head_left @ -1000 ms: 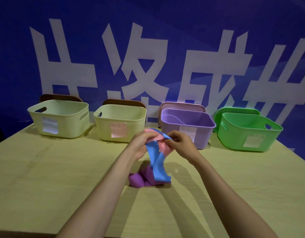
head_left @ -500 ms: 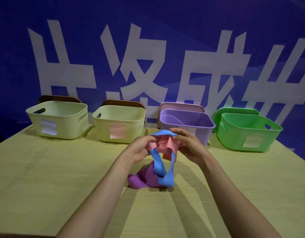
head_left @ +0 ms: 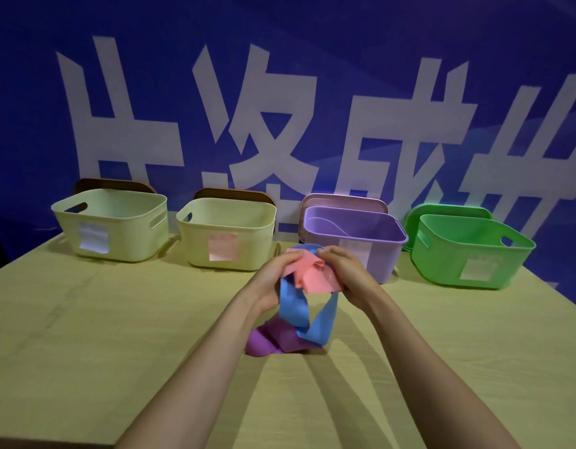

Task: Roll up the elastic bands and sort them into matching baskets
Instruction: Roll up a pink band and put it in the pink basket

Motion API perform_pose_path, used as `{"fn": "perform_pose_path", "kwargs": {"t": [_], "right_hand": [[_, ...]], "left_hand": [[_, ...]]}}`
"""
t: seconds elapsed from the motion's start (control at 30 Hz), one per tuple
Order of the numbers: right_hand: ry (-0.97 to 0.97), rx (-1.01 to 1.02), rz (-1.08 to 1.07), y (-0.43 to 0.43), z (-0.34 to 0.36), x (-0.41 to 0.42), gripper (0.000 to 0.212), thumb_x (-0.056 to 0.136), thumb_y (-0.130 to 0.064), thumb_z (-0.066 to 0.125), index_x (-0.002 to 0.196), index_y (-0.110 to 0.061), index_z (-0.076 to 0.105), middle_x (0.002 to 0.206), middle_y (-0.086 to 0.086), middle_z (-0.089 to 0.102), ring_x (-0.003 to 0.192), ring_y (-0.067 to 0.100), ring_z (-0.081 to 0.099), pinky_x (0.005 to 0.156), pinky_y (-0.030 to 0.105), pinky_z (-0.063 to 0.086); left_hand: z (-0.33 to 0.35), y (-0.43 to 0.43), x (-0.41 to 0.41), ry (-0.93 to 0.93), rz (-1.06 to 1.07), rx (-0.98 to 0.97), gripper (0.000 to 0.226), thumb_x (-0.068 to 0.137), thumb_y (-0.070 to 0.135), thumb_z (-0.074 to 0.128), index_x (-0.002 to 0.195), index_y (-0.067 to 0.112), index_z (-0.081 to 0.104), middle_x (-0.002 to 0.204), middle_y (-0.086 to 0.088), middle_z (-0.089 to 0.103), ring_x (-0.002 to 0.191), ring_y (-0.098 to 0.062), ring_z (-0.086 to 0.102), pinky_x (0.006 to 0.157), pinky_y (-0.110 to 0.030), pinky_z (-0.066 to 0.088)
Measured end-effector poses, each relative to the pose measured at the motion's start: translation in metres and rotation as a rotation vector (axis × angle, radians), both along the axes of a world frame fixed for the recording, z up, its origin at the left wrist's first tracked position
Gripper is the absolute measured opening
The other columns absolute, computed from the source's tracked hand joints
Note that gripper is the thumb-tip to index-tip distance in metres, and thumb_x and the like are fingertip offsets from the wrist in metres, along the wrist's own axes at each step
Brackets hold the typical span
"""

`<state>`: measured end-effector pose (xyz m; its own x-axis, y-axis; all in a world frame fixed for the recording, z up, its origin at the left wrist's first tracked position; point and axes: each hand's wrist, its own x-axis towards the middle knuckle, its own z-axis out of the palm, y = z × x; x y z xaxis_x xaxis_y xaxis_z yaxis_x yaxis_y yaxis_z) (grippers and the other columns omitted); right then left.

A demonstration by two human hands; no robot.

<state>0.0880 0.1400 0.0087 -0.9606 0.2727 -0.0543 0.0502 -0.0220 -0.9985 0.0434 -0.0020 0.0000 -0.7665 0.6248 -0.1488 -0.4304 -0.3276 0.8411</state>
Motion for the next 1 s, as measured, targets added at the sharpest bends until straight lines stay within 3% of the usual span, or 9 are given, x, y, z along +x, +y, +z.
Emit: {"fn": "perform_pose_path", "kwargs": {"t": [0.13,0.2,0.3,0.43,0.53,0.6,0.7,0.87,1.0], "right_hand": [[-0.022,0.234,-0.064,-0.001,-0.01,0.0,0.009,0.09,-0.007,0.058,0.098,-0.009,0.06,0.085,0.007,0.061,0.072,0.017,0.057,0.06,0.024,0.046],[0.051,0.209,-0.035,0.0,-0.011,0.004,0.022,0.088,-0.003,0.061,0.11,-0.007,0.057,0.098,0.009,0.06,0.079,0.016,0.06,0.063,0.019,0.051],[0.208,0.013,-0.008,0.0,-0.01,0.007,0.021,0.092,-0.005,0.056,0.111,-0.014,0.062,0.113,0.008,0.064,0.098,0.02,0.061,0.083,0.036,0.051],[0.219,-0.069,0.101,0.002,-0.005,0.014,0.029,0.085,-0.023,0.059,0.115,-0.025,0.06,0.109,-0.003,0.065,0.092,0.011,0.059,0.067,0.021,0.044],[0.248,0.222,0.182,0.007,-0.009,0.019,0.046,0.084,-0.025,0.07,0.126,-0.034,0.053,0.124,-0.013,0.055,0.106,0.0,0.055,0.077,0.014,0.047],[0.275,0.496,0.1,0.009,-0.014,0.013,0.04,0.083,-0.018,0.073,0.12,-0.027,0.06,0.127,-0.007,0.051,0.115,0.008,0.052,0.093,0.023,0.047],[0.294,0.572,-0.083,0.009,-0.014,0.004,0.015,0.092,-0.016,0.061,0.103,-0.012,0.07,0.115,-0.003,0.057,0.108,0.015,0.055,0.095,0.032,0.045],[0.182,0.115,-0.193,0.013,0.001,0.004,0.025,0.099,-0.023,0.046,0.078,-0.02,0.06,0.069,-0.003,0.061,0.064,0.013,0.055,0.056,0.022,0.048],[0.106,-0.079,-0.191,0.013,0.018,0.0,0.026,0.096,-0.013,0.048,0.071,-0.012,0.057,0.046,-0.003,0.057,0.047,0.016,0.05,0.044,0.019,0.037]], "left_hand": [[0.005,-0.005,-0.004,-0.045,-0.135,0.081,0.04,0.098,0.021,0.039,0.128,0.001,0.056,0.112,-0.019,0.063,0.099,-0.025,0.06,0.102,-0.037,0.04],[0.003,-0.004,-0.008,-0.061,-0.08,0.073,0.034,0.099,0.019,0.04,0.121,0.002,0.059,0.106,-0.017,0.064,0.09,-0.024,0.064,0.094,-0.038,0.045],[0.003,-0.002,-0.011,-0.094,-0.032,0.103,0.027,0.1,0.018,0.039,0.112,0.003,0.059,0.094,-0.015,0.068,0.081,-0.024,0.067,0.086,-0.038,0.051],[0.007,0.003,-0.011,-0.17,-0.005,0.104,0.032,0.1,0.027,0.041,0.113,0.001,0.056,0.096,-0.015,0.064,0.084,-0.024,0.064,0.082,-0.034,0.052],[0.004,0.0,-0.021,-0.142,0.034,0.026,0.034,0.101,0.031,0.039,0.107,0.004,0.058,0.1,-0.015,0.061,0.084,-0.025,0.064,0.087,-0.037,0.047],[0.002,-0.001,-0.021,-0.13,0.041,-0.025,0.039,0.101,0.033,0.038,0.099,0.003,0.062,0.087,-0.014,0.068,0.071,-0.024,0.069,0.078,-0.038,0.05],[-0.005,0.001,-0.022,0.036,0.068,-0.202,0.031,0.098,0.034,0.048,0.097,0.007,0.064,0.082,-0.011,0.07,0.07,-0.022,0.068,0.074,-0.035,0.054],[-0.012,-0.008,-0.02,0.368,0.101,-0.531,0.04,0.086,0.051,0.059,0.086,0.012,0.067,0.081,-0.007,0.067,0.072,-0.021,0.061,0.074,-0.033,0.051],[-0.015,-0.009,-0.016,0.381,0.015,-0.267,0.052,0.077,0.059,0.064,0.101,0.014,0.06,0.079,-0.005,0.062,0.064,-0.017,0.058,0.063,-0.03,0.048]]}}
